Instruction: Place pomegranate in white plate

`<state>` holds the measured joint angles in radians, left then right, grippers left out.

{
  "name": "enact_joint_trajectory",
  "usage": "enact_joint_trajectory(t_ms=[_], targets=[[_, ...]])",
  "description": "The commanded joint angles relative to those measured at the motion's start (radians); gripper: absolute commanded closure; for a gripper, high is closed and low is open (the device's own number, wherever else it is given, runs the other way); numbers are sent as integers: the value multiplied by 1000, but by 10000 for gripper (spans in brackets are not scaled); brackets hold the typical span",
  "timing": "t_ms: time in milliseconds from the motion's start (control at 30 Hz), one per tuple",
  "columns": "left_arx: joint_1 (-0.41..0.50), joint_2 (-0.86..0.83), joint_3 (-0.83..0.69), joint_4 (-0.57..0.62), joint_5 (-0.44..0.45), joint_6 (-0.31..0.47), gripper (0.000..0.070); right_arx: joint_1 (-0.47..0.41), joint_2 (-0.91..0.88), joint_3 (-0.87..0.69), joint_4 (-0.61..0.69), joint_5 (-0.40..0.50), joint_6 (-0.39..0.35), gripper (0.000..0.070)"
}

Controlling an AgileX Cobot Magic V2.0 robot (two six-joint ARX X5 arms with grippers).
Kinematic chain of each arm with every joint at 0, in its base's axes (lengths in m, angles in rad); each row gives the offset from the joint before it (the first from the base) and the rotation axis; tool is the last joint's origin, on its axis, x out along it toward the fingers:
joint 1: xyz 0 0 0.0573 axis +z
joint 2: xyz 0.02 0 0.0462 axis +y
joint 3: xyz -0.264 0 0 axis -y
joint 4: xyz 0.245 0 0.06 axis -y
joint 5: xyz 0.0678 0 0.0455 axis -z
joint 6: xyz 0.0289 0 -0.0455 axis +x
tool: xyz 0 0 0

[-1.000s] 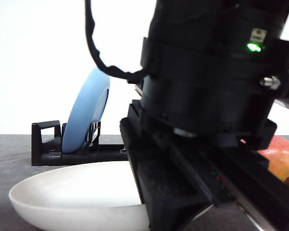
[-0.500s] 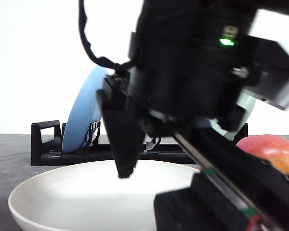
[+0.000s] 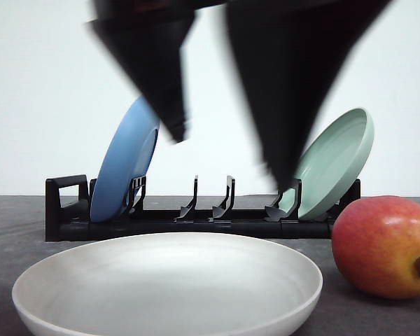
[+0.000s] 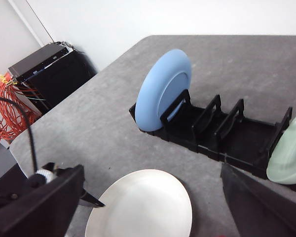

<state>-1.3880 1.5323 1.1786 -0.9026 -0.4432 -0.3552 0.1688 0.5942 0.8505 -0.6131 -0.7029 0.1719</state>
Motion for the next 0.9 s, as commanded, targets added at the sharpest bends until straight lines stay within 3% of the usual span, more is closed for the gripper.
enact_joint_trajectory(t_ms=[0, 167, 333, 567, 733, 867], targets=[[-15, -43, -52, 31, 3, -21, 65, 2, 12, 17, 6, 3, -7, 142], [-15, -217, -222, 124, 21, -65, 69, 2, 41, 17, -13, 6, -7, 142], [-15, -386, -321, 172, 50, -104, 69, 7, 113, 17, -104, 67, -10, 142], [-15, -607, -358, 176, 149, -102, 69, 49, 283, 17, -218, 88, -55, 138], [-15, -766, -358, 165, 201, -107, 70, 102, 409, 17, -230, 169, -57, 132], [-15, -880, -358, 153, 205, -121, 74, 154, 508, 17, -225, 259, -57, 27]])
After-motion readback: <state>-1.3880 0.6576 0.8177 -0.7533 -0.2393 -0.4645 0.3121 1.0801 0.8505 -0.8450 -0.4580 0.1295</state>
